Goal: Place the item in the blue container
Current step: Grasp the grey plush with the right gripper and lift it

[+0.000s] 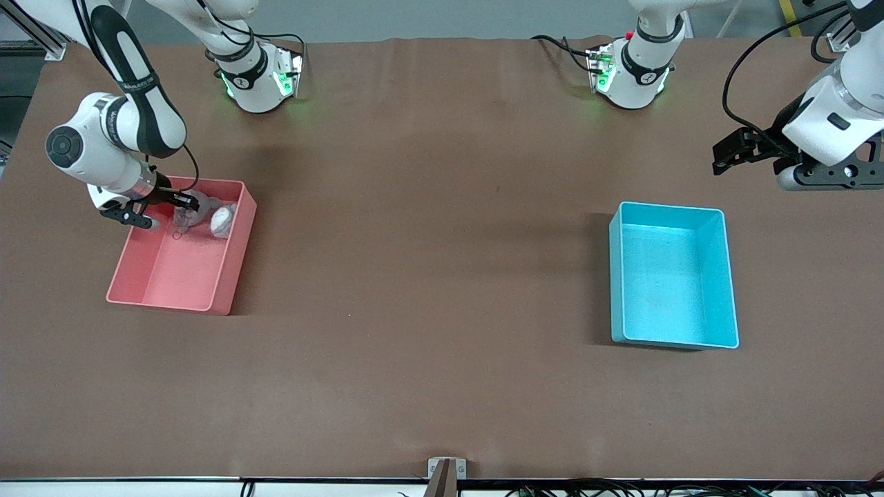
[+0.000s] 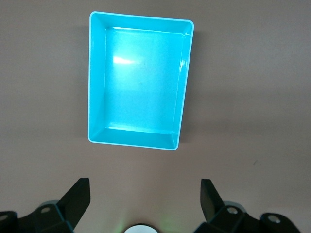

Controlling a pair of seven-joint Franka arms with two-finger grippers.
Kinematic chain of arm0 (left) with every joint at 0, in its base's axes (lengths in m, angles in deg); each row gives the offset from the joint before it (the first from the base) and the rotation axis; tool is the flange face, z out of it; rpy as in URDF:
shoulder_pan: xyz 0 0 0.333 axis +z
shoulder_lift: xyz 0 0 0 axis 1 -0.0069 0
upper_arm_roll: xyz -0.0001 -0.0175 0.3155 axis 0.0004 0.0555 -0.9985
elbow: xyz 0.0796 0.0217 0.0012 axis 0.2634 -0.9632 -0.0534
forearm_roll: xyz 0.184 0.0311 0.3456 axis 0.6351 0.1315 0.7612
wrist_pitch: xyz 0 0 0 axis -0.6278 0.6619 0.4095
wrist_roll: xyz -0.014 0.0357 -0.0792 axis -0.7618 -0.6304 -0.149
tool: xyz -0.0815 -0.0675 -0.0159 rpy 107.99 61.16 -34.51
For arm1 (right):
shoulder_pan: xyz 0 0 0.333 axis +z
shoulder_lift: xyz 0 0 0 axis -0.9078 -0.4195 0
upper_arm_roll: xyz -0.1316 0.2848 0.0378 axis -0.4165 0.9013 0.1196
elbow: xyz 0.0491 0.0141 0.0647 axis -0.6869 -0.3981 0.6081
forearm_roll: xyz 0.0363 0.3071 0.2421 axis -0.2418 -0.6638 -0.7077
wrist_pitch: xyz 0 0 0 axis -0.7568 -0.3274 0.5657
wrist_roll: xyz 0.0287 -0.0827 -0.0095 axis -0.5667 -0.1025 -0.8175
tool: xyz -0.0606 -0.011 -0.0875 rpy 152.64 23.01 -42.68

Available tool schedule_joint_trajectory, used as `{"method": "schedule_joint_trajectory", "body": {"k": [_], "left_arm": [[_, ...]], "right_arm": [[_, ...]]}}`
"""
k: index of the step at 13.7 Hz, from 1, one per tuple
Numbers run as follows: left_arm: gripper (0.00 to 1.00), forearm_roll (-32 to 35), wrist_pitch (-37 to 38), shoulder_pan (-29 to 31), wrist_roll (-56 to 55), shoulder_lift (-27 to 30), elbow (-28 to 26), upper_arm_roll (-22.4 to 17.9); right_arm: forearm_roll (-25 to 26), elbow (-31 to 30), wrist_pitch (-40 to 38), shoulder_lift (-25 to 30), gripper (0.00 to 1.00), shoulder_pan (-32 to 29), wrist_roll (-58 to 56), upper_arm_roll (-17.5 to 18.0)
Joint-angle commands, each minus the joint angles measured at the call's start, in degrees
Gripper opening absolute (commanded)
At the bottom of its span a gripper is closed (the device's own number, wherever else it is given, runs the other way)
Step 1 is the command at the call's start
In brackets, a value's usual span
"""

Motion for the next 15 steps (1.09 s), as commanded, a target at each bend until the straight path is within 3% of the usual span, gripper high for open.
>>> {"method": "schedule_joint_trajectory", "body": {"k": [1, 6, 8, 10, 12, 15], "left_arm": [[1.00, 1.0, -0.2, 0.2, 0.1, 0.0, 0.2, 0.4], [1.00, 1.0, -0.2, 0.3, 0.1, 0.0, 0.2, 0.4], [1.00, 1.0, -0.2, 0.4, 0.1, 0.0, 0.1, 0.4], [1.00, 0.9, -0.2, 0.5, 0.1, -0.2, 0.0, 0.4], [1.00, 0.9, -0.2, 0.5, 0.1, -0.5, -0.2, 0.4], [1.00, 0.9, -0.7, 0.5, 0.1, -0.9, -0.3, 0.4]], "right_arm": [[0.8, 2.5, -5.9, 0.7, 0.00, 1.0, 2.8, 0.2], [0.8, 16.3, -26.2, 3.2, 0.00, 1.3, 3.6, 0.4], [0.7, 27.8, -39.1, 2.8, 0.00, 4.9, 11.5, 0.6], [0.2, 34.4, -45.6, 2.8, 0.00, 10.9, 20.7, 0.7], [-4.9, 36.8, -47.2, 2.8, 0.00, 17.5, 31.6, 0.9], [-12.3, 36.8, -41.7, 2.5, 0.00, 26.9, 46.8, 1.2]]}}
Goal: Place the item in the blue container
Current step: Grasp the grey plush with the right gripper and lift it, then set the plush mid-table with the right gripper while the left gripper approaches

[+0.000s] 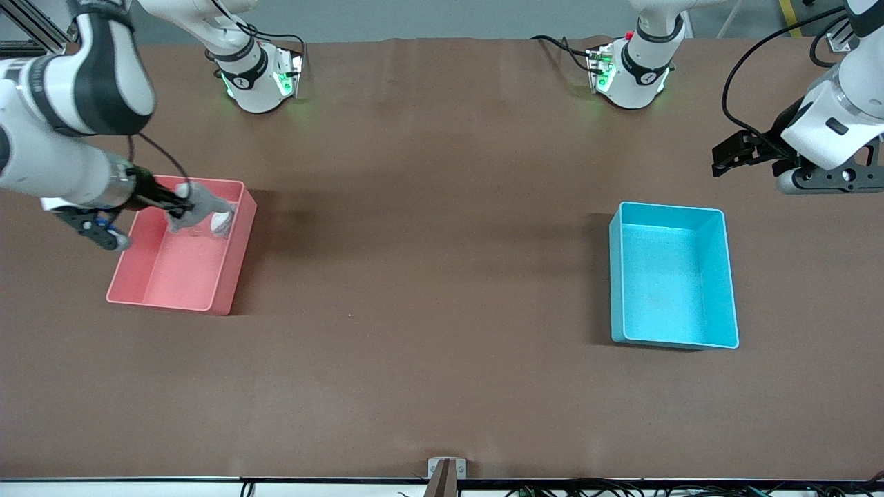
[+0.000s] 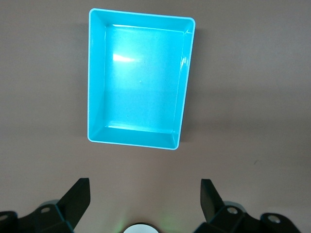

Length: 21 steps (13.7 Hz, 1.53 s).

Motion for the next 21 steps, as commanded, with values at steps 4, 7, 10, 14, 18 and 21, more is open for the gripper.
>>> {"method": "schedule_joint_trajectory", "body": {"k": [4, 7, 10, 14, 18, 21], "left_arm": [[1.00, 0.9, -1.2, 0.1, 0.1, -1.4, -0.1, 0.4], [1.00, 0.1, -1.8, 0.0, -1.4, -3.0, -0.8, 0.5], [1.00, -2.1, -3.6, -0.8, -2.7, -7.0, -1.0, 0.6], [1.00, -4.0, -10.0, -5.1, -12.4, -13.6, -2.9, 0.9], [1.00, -5.4, -19.9, -13.7, -33.1, -23.1, -2.4, 0.9], [1.00, -6.0, -29.1, -20.0, -50.0, -28.9, -1.2, 0.9]], "right_arm": [[-3.1, 1.3, 18.3, -9.3, 0.00, 19.3, 29.6, -0.4], [-2.5, 9.5, 25.6, -21.7, 0.00, 27.0, 42.8, -0.4], [-1.6, 19.6, 27.5, -33.4, 0.00, 31.8, 52.3, -0.6], [-0.8, 20.3, 34.2, -38.6, 0.02, 35.1, 58.3, -0.6], [-0.1, 20.5, 33.3, -37.9, 1.00, 34.4, 57.0, -0.7], [0.2, 21.6, 24.9, -32.9, 1.00, 31.3, 49.9, -0.7]]}}
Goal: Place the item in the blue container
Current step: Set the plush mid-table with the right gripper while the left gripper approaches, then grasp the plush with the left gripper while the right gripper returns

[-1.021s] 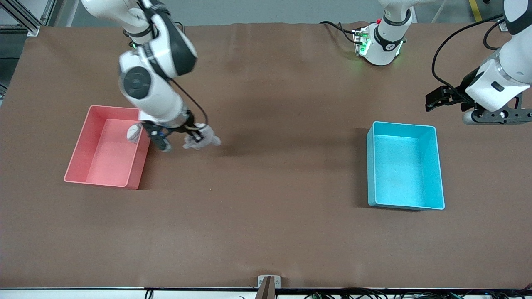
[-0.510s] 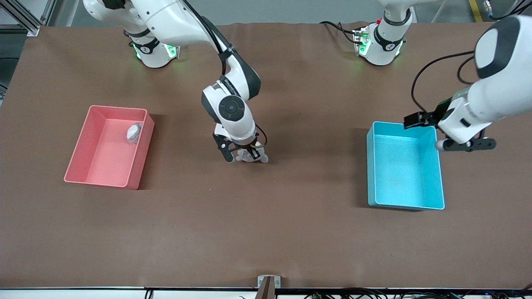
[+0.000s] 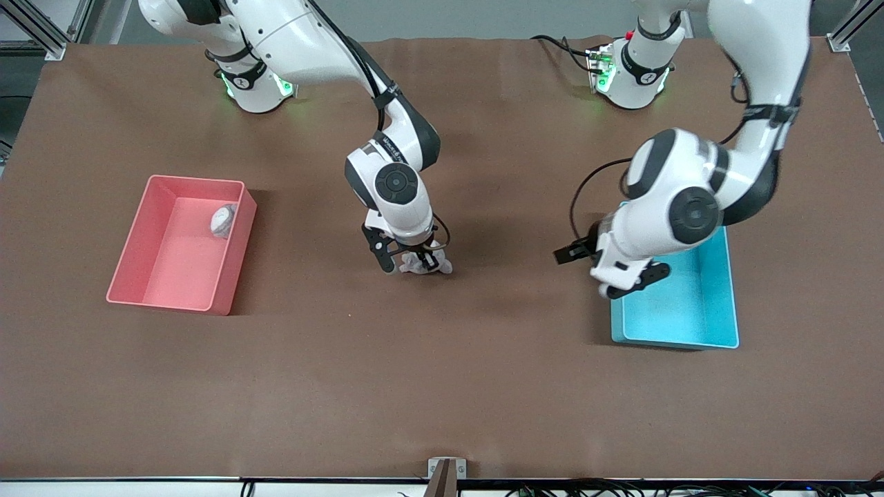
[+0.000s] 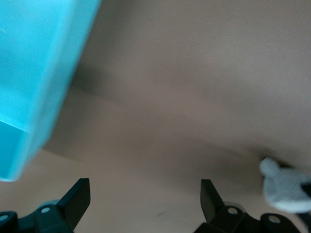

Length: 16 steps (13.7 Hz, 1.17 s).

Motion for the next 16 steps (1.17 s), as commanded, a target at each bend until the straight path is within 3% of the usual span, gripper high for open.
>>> {"method": "schedule_joint_trajectory", "body": {"k": [1, 4, 6, 9, 13, 16], "left_arm": [[1.00, -1.5, -5.5, -4.7, -13.0, -4.5, 2.9, -0.2], [1.00, -1.6, -12.3, -10.3, -26.5, -10.9, 7.0, -0.2], [1.00, -1.3, -19.8, -13.8, -34.2, -14.0, 7.2, -0.2], [1.00, -1.4, -28.2, -17.3, -37.0, -17.0, 7.1, -0.2], [1.00, -1.3, -36.2, -21.4, -42.0, -20.5, 7.2, -0.4], [1.00, -1.2, -42.9, -24.3, -44.8, -22.8, 7.2, -0.9]], "right_arm": [[0.8, 0.2, -10.7, 7.3, 1.00, -4.6, -7.9, 0.4], [0.6, -4.0, -17.5, 16.2, 1.00, -12.6, -20.5, 0.5], [0.4, -11.1, -17.4, 23.0, 1.00, -18.3, -31.3, 0.5], [0.2, -22.0, -15.5, 31.0, 1.00, -28.1, -48.7, 0.5], [0.1, -36.9, -6.0, 36.9, 1.00, -36.9, -62.9, 0.5], [-0.2, -43.3, -0.2, 37.1, 1.00, -41.9, -70.8, 0.5]]}}
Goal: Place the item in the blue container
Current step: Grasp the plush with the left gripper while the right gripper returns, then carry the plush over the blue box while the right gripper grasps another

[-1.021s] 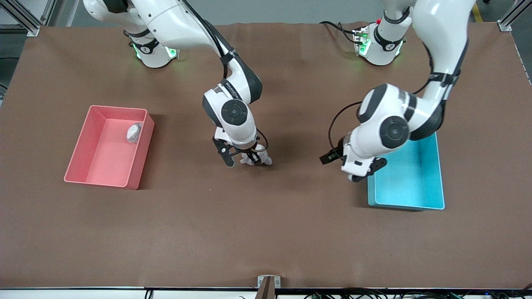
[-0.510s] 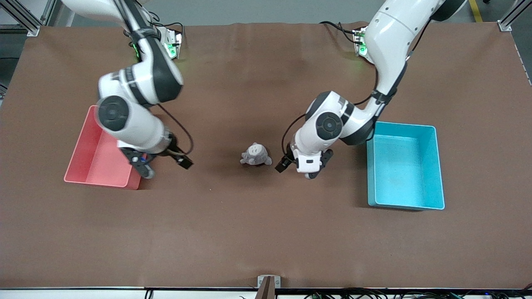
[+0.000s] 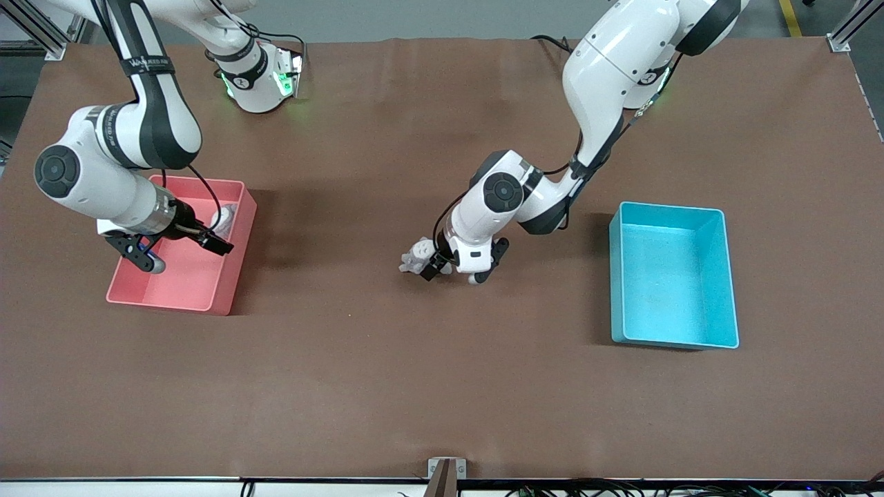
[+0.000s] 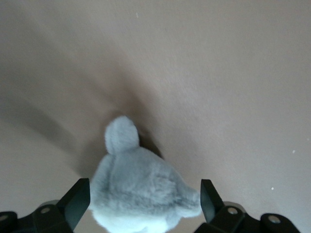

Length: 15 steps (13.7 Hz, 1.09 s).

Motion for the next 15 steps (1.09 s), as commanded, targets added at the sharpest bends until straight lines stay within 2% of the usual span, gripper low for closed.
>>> {"method": "schedule_joint_trajectory", "body": {"k": [1, 4, 5, 7, 9, 10, 11, 14, 15], "left_arm": [[1.00, -0.6, -4.3, -2.3, -1.8, -2.4, 1.2, -0.9], [0.97, -0.6, -5.0, -4.2, -1.9, -3.1, 1.2, -1.6], [0.88, -0.5, -5.3, -4.9, -1.9, -3.1, 1.1, -2.1], [0.58, -0.3, -5.3, -6.3, -1.6, -3.0, 1.1, -3.8], [0.28, -0.1, -5.0, -6.4, -1.3, -2.5, 1.0, -4.5], [0.18, 2.2, -4.7, -6.3, -1.0, -2.0, 0.7, -5.1], [0.12, 7.3, -3.6, -6.3, -1.3, -0.2, 0.4, -6.6], [0.04, 12.8, 6.0, -2.6, 0.2, 6.1, 0.2, -6.8], [0.03, 13.7, 7.4, -1.7, 1.6, 8.1, 0.1, -6.8]], "right_arm": [[-0.7, -6.7, 4.9, 2.5, 1.00, -5.0, -6.6, 1.3], [-3.0, -8.3, 6.6, 0.6, 1.00, -8.9, -12.0, 1.2], [-4.2, -9.2, 7.0, -0.2, 1.00, -9.2, -12.0, 1.3], [-9.7, -10.6, 8.6, -2.5, 1.00, -8.1, -12.1, 1.3], [-10.0, -10.7, 10.2, -5.1, 1.00, -7.7, -12.1, 1.3], [-10.0, -10.7, 10.4, -5.9, 1.00, -7.7, -12.1, 1.3], [-10.0, -10.7, 10.7, -6.5, 1.00, -7.7, -12.1, 1.3], [-10.0, -10.6, 10.3, -7.4, 0.97, -7.8, -12.0, 1.3], [-10.0, -10.5, 10.1, -7.7, 0.86, -7.8, -12.0, 1.2]]}}
